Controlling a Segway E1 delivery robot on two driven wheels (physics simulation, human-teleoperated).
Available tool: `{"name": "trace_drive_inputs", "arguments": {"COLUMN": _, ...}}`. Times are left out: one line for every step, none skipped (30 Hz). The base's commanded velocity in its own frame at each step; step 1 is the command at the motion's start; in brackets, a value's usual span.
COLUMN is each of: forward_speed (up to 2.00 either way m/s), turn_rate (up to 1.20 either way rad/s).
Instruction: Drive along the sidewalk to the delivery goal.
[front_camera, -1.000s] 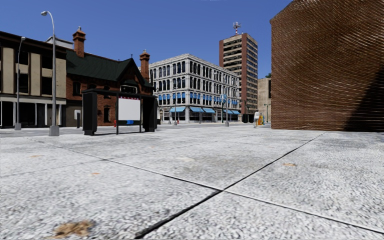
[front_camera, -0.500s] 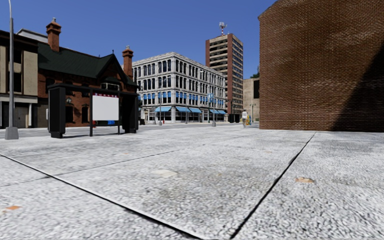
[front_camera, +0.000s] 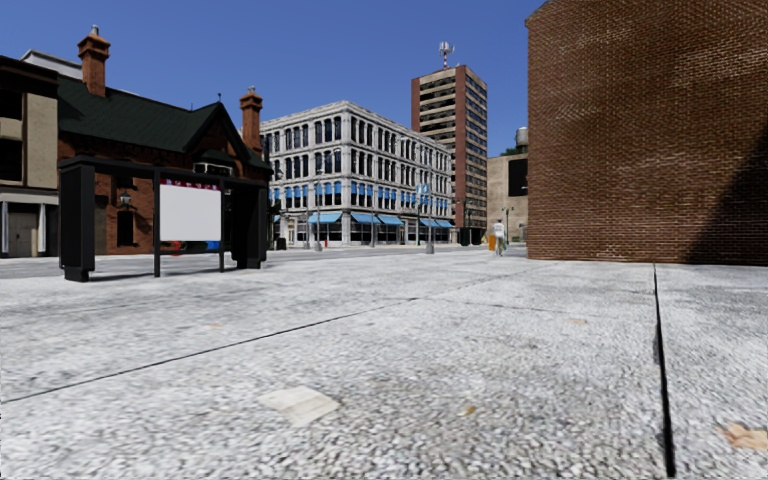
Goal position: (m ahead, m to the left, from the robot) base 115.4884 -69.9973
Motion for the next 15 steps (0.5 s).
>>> {"name": "trace_drive_inputs", "arguments": {"forward_speed": 2.00, "turn_rate": 0.00}}
{"name": "trace_drive_inputs", "arguments": {"forward_speed": 2.00, "turn_rate": 0.00}}
{"name": "trace_drive_inputs", "arguments": {"forward_speed": 2.00, "turn_rate": 0.00}}
{"name": "trace_drive_inputs", "arguments": {"forward_speed": 2.00, "turn_rate": 0.00}}
{"name": "trace_drive_inputs", "arguments": {"forward_speed": 2.00, "turn_rate": 0.00}}
{"name": "trace_drive_inputs", "arguments": {"forward_speed": 2.00, "turn_rate": 0.00}}
{"name": "trace_drive_inputs", "arguments": {"forward_speed": 2.00, "turn_rate": 0.00}}
{"name": "trace_drive_inputs", "arguments": {"forward_speed": 2.00, "turn_rate": -0.32}}
{"name": "trace_drive_inputs", "arguments": {"forward_speed": 2.00, "turn_rate": -0.82}}
{"name": "trace_drive_inputs", "arguments": {"forward_speed": 2.00, "turn_rate": -1.20}}
{"name": "trace_drive_inputs", "arguments": {"forward_speed": 2.00, "turn_rate": -1.20}}
{"name": "trace_drive_inputs", "arguments": {"forward_speed": 2.00, "turn_rate": -1.20}}
{"name": "trace_drive_inputs", "arguments": {"forward_speed": 2.00, "turn_rate": -1.20}}
{"name": "trace_drive_inputs", "arguments": {"forward_speed": 2.00, "turn_rate": -0.84}}
{"name": "trace_drive_inputs", "arguments": {"forward_speed": 2.00, "turn_rate": -0.41}}
